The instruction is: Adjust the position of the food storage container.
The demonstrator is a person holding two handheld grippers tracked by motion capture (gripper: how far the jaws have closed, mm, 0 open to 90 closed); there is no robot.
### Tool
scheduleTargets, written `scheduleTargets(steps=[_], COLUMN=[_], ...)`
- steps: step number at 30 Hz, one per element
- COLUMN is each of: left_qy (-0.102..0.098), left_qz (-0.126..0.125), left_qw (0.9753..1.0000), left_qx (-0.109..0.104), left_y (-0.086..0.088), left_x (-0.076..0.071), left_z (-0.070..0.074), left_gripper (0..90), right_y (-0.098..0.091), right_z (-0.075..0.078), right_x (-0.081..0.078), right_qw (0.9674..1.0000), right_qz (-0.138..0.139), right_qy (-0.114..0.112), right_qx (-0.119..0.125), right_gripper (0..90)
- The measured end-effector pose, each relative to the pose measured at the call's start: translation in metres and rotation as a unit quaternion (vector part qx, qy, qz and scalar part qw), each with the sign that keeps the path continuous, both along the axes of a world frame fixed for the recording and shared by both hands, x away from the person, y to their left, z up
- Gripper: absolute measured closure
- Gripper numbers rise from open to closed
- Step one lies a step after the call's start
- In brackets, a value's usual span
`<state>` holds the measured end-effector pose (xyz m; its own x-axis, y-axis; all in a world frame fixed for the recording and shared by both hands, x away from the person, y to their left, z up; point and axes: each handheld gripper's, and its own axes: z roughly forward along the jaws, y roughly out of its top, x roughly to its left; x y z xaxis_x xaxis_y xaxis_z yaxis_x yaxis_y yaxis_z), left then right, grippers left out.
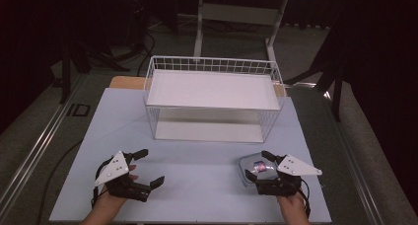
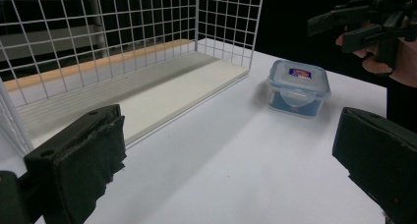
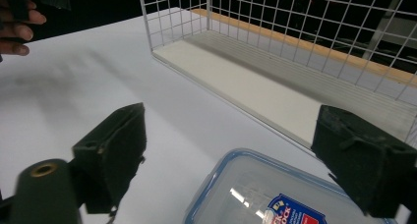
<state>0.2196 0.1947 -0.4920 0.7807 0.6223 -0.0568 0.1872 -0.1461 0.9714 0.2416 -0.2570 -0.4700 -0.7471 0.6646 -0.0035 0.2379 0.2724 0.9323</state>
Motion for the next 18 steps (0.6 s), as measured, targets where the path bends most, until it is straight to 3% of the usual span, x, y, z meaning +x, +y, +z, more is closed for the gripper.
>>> scheduleTargets(steps=[4, 5, 9, 11, 13, 15, 18], left_qy=[-0.001, -0.002, -0.004, -0.004, -0.003, -0.004, -0.002], left_qz=[0.001, 0.004, 0.007, 0.007, 0.009, 0.010, 0.011], left_qw=[1.0000, 1.0000, 1.0000, 1.0000, 1.0000, 0.9999, 0.9999], left_qx=[0.000, 0.000, 0.000, 0.000, 0.000, 0.000, -0.002], left_y=[0.000, 0.000, 0.001, 0.002, 0.002, 0.003, 0.003], left_x=[0.000, 0.000, 0.000, 0.000, 0.001, 0.001, 0.002], left_z=[0.000, 0.001, 0.001, 0.001, 0.001, 0.001, 0.000], left_gripper=[0.4, 0.4, 0.4, 0.4, 0.4, 0.4, 0.4], right_y=[0.004, 0.007, 0.009, 0.009, 0.007, 0.005, -0.002], right_z=[0.005, 0.011, 0.026, 0.029, 0.036, 0.039, 0.043], right_x=[-0.005, -0.008, -0.013, -0.013, -0.009, -0.005, 0.001], right_qw=[0.9999, 0.9997, 0.9982, 0.9979, 0.9983, 0.9986, 0.9990], right_qz=[0.007, 0.008, 0.020, 0.022, 0.027, 0.007, 0.005], right_qy=[-0.012, -0.025, -0.049, -0.052, -0.034, -0.037, -0.038], right_qx=[0.000, 0.000, 0.029, 0.031, 0.040, 0.037, 0.023], right_gripper=[14.0, 13.9, 13.8, 13.8, 13.0, 13.1, 13.2])
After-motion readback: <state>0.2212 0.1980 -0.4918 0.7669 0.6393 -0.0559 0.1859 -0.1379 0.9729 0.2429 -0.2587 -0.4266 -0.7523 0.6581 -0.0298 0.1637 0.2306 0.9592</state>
